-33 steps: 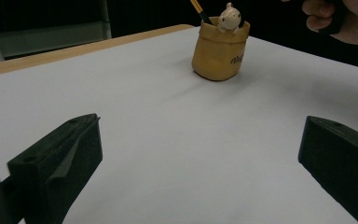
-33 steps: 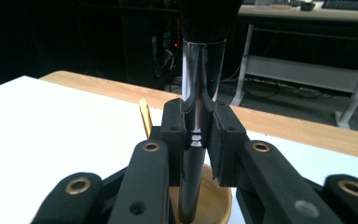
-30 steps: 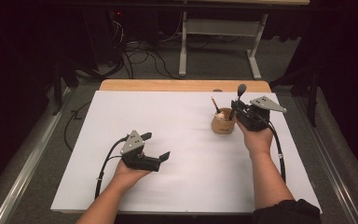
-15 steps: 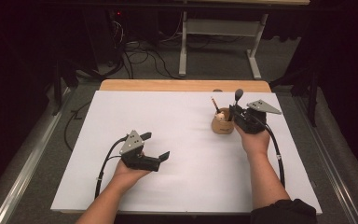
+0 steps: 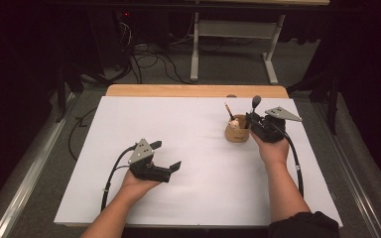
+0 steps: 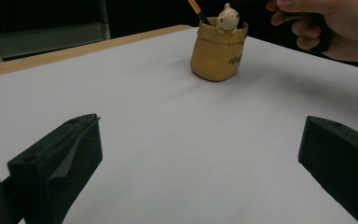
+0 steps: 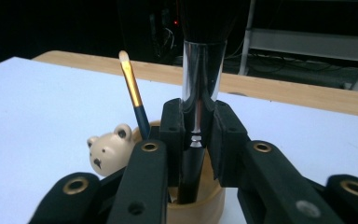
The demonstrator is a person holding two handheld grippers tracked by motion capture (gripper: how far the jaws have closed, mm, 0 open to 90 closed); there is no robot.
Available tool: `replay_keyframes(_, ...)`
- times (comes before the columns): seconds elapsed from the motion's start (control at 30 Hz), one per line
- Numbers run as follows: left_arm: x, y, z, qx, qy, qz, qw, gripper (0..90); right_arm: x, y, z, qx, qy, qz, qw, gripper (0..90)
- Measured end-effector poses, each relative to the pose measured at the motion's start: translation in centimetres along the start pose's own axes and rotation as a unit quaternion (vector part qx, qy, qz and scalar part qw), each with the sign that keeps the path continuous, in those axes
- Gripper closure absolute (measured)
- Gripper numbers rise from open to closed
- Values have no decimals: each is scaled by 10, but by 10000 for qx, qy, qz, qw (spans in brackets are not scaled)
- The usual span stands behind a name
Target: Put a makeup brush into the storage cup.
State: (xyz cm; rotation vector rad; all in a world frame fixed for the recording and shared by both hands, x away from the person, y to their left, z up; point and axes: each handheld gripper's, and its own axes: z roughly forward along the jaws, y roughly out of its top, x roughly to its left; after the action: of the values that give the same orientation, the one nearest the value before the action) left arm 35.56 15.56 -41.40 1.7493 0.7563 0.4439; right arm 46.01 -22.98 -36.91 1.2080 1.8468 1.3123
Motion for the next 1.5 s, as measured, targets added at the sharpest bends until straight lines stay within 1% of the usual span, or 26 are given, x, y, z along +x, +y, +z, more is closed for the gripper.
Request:
replay_keyframes(0.03, 0, 0, 0, 6, 0, 3, 10000, 1, -1, 1, -1, -57, 8, 49, 10000, 667)
replay_keyframes(0.1, 0, 0, 0, -2, 6, -3, 10000, 1, -2, 2, -1, -81, 41, 146, 9999, 581)
replay_keyframes(0.17, 0, 0, 0, -1, 6, -3, 10000, 1, -2, 2, -1, -50, 45, 182, 9998, 513)
replay_keyframes(0.27, 0, 0, 0, -1, 11, -4, 10000, 1, -3, 0, -1, 21, 22, 223, 9997, 443)
replay_keyframes(0.4, 0, 0, 0, -4, 14, -5, 10000, 1, -3, 1, -3, 34, 42, 247, 9997, 409)
replay_keyframes(0.5, 1, 0, -1, -1, 28, -11, 10000, 1, -2, 2, -5, -21, 52, 154, 9999, 386)
replay_keyframes(0.73, 2, 0, -1, 3, 45, -26, 10000, 1, 1, 4, -10, -52, 100, 54, 9999, 318)
replay_keyframes(0.83, 2, 1, -1, -3, 56, -19, 10000, 1, 2, 5, -14, -88, 132, 43, 9999, 292)
replay_keyframes(0.87, 2, 1, -1, -16, 58, -30, 10000, 1, 4, 5, -15, -74, 141, 76, 9998, 282)
replay_keyframes(0.93, 2, 1, -2, -24, 63, -29, 10000, 1, 5, 5, -17, -112, 180, -3, 9998, 264)
replay_keyframes(1.13, 1, 2, -2, -33, 74, -40, 10000, 1, 9, 2, -24, -159, 238, -34, 9996, 215)
replay_keyframes(1.23, 1, 2, -2, -31, 76, -32, 10000, 1, 12, -1, -28, -155, 267, -33, 9995, 176)
replay_keyframes(1.4, 1, 2, -3, -13, 94, -20, 10000, 1, 17, -6, -36, -182, 333, -96, 9992, 142)
replay_keyframes(1.5, 0, 3, -4, -36, 104, -43, 9999, 1, 21, -9, -40, -193, 381, -167, 9989, 97)
